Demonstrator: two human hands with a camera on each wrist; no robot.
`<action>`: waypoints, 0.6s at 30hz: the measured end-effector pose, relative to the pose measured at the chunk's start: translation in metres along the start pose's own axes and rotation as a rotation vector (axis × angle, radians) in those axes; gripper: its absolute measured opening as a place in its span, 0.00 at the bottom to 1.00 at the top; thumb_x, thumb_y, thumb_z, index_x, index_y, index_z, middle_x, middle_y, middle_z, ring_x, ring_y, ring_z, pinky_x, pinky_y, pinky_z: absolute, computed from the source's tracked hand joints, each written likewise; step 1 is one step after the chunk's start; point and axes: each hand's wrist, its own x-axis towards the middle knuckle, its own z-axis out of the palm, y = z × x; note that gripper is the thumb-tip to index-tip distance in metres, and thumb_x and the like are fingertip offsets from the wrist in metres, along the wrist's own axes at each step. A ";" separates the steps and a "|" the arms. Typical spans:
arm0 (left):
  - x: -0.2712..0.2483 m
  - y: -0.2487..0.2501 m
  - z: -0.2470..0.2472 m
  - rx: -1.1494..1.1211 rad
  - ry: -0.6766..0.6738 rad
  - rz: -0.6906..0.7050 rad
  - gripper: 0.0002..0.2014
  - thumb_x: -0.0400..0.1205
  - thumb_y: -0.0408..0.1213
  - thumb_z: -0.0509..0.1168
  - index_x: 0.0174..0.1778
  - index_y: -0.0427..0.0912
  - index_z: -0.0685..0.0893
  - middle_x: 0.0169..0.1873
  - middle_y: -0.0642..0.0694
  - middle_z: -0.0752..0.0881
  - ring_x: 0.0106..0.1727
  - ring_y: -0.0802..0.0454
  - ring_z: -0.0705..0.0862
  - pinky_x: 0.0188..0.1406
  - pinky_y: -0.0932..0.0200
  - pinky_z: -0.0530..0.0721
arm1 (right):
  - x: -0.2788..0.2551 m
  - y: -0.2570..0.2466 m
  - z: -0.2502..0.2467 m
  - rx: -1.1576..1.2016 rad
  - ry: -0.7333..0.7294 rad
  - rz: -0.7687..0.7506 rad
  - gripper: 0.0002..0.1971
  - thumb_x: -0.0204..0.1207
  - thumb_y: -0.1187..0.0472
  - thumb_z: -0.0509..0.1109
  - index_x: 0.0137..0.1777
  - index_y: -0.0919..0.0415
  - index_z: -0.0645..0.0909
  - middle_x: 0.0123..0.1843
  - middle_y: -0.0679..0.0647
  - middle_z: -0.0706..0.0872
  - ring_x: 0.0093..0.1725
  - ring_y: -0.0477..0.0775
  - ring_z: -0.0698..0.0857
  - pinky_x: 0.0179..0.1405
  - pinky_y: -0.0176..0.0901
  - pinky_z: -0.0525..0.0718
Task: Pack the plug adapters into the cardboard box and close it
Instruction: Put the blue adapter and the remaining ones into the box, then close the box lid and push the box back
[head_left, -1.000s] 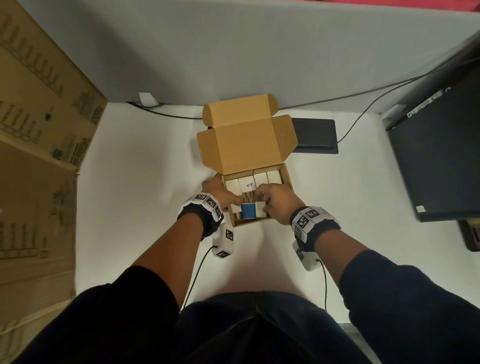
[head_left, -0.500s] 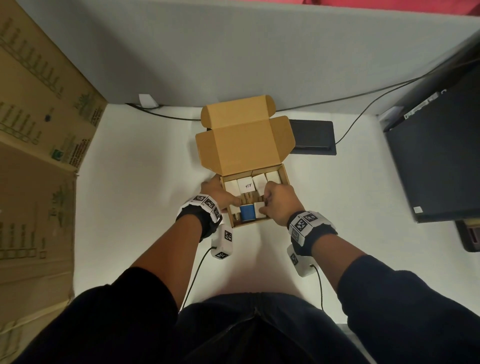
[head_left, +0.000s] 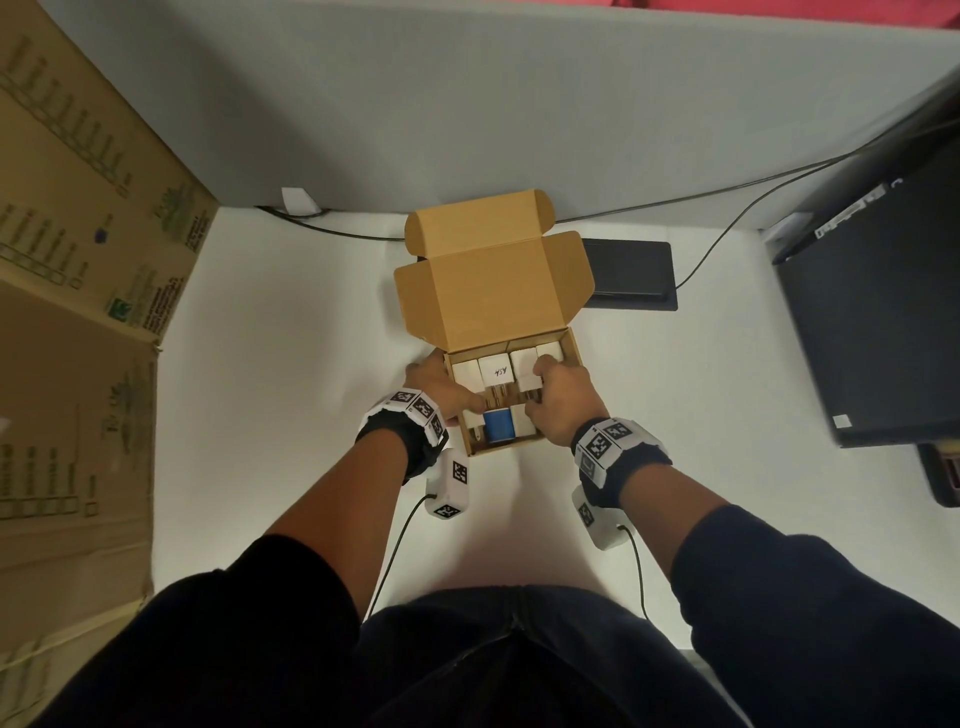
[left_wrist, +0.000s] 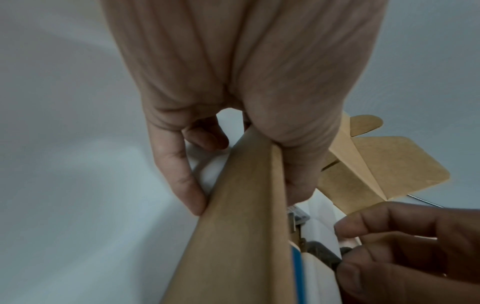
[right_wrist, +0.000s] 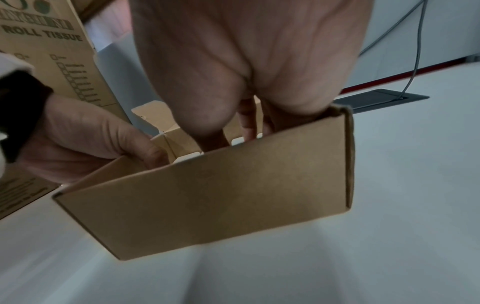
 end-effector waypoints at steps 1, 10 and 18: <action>-0.001 0.001 0.000 0.005 -0.002 0.004 0.50 0.43 0.39 0.85 0.67 0.57 0.82 0.68 0.42 0.84 0.60 0.42 0.90 0.32 0.51 0.95 | 0.001 -0.001 0.000 -0.019 -0.002 -0.011 0.16 0.78 0.64 0.73 0.64 0.64 0.78 0.52 0.60 0.83 0.47 0.61 0.86 0.46 0.50 0.88; -0.011 0.007 -0.006 -0.012 -0.023 0.028 0.42 0.53 0.36 0.88 0.62 0.61 0.80 0.64 0.45 0.87 0.60 0.43 0.90 0.42 0.46 0.97 | 0.001 0.000 -0.005 0.021 0.089 -0.057 0.11 0.80 0.64 0.70 0.60 0.63 0.82 0.52 0.62 0.86 0.48 0.61 0.86 0.47 0.49 0.87; -0.013 0.014 -0.018 -0.002 0.105 0.213 0.26 0.78 0.41 0.80 0.69 0.63 0.81 0.45 0.51 0.93 0.47 0.52 0.92 0.54 0.55 0.90 | 0.012 0.016 -0.041 0.362 0.517 0.020 0.14 0.75 0.59 0.72 0.58 0.60 0.75 0.56 0.59 0.81 0.51 0.56 0.80 0.51 0.53 0.84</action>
